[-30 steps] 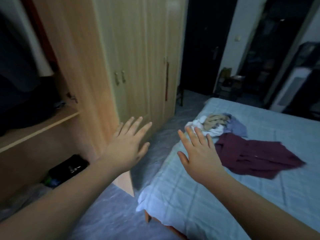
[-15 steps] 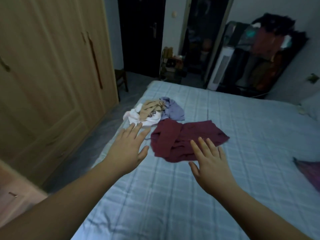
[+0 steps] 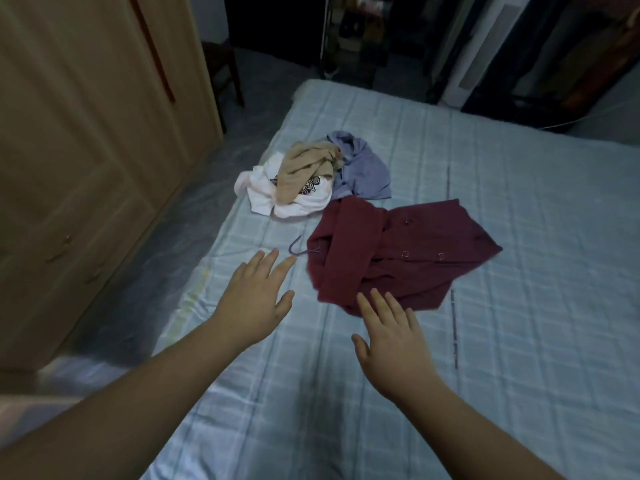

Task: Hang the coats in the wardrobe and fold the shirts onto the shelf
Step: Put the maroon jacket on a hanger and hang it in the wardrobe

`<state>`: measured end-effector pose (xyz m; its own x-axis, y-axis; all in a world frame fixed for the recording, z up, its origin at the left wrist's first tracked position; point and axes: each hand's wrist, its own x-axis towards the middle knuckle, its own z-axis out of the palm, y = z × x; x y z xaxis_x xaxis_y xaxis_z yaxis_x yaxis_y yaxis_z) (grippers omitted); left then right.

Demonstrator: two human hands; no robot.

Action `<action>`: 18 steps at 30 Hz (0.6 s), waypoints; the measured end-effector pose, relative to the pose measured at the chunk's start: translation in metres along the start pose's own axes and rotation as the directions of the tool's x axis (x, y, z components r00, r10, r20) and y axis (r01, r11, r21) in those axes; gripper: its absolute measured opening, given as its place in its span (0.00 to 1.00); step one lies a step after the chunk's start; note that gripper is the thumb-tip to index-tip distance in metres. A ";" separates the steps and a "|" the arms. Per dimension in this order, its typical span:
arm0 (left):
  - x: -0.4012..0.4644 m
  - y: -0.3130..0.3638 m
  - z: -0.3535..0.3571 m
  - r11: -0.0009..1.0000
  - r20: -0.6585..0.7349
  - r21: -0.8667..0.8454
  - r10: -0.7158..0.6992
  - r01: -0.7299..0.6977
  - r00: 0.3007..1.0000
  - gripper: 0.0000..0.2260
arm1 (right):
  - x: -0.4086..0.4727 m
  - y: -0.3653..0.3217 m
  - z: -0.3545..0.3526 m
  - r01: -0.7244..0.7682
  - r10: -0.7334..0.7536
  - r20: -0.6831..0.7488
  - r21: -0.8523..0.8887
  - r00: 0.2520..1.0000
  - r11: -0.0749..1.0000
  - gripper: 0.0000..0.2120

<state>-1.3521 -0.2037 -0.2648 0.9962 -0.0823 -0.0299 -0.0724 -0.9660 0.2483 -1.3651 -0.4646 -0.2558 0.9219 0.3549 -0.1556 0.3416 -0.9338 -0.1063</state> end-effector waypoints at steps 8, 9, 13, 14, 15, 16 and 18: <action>0.086 -0.052 0.099 0.996 0.111 -0.084 -0.034 0.043 0.993 0.30 | 0.135 0.013 0.088 -0.079 0.068 0.218 0.044 0.974 0.996 0.34; 0.094 -0.055 0.116 0.995 0.121 -0.087 -0.029 0.039 0.992 0.29 | 0.150 0.017 0.105 -0.107 0.092 0.236 0.054 0.967 0.993 0.35; 0.129 -0.063 0.185 0.997 0.160 -0.080 0.023 -0.011 0.987 0.29 | 0.206 0.038 0.175 -0.172 0.151 0.299 0.045 0.942 0.984 0.40; 0.138 -0.062 0.200 0.997 0.162 -0.073 0.020 -0.008 0.987 0.29 | 0.217 0.042 0.191 -0.164 0.150 0.300 0.021 0.942 0.986 0.41; 0.146 -0.061 0.212 0.997 0.163 -0.075 0.018 -0.006 0.986 0.29 | 0.227 0.047 0.205 -0.147 0.141 0.306 -0.004 0.941 0.989 0.43; 0.154 -0.059 0.224 0.997 0.165 -0.083 0.018 -0.005 0.986 0.28 | 0.234 0.051 0.219 -0.131 0.133 0.315 -0.027 0.940 0.991 0.43; 0.168 -0.056 0.243 0.995 0.174 -0.098 0.020 -0.003 0.985 0.28 | 0.242 0.060 0.240 -0.121 0.126 0.303 -0.035 0.945 0.992 0.43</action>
<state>-1.1929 -0.2234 -0.5193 0.9707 -0.1433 -0.1930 -0.0703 -0.9369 0.3425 -1.1658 -0.4237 -0.5358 0.8585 0.2315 -0.4576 0.2338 -0.9709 -0.0524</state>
